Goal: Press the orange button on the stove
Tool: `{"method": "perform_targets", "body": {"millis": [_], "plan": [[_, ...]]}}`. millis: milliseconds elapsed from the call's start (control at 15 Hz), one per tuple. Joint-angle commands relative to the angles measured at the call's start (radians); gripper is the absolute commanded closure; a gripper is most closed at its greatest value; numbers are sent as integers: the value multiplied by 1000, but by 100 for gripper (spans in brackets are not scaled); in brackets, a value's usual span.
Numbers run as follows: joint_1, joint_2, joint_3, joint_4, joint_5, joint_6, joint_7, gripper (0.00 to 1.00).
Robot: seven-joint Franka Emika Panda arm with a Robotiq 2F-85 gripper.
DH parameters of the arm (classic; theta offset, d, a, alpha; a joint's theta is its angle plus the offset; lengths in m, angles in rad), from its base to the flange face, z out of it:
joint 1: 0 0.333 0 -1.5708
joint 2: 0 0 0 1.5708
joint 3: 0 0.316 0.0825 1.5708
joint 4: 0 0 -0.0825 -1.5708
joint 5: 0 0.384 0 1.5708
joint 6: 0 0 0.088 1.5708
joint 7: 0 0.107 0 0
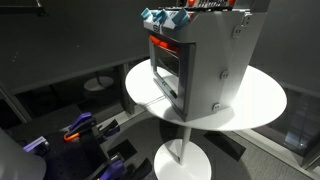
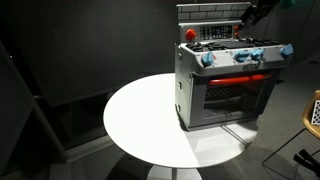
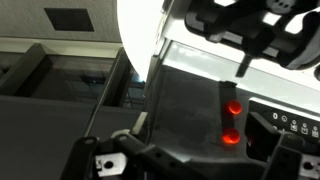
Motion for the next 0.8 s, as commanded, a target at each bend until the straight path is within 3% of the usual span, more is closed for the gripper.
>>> {"method": "perform_targets", "body": {"millis": [0, 733], "plan": [[-15, 3, 13, 28, -21, -14, 29, 0], [-36, -7, 8, 22, -79, -23, 104, 0]]}}
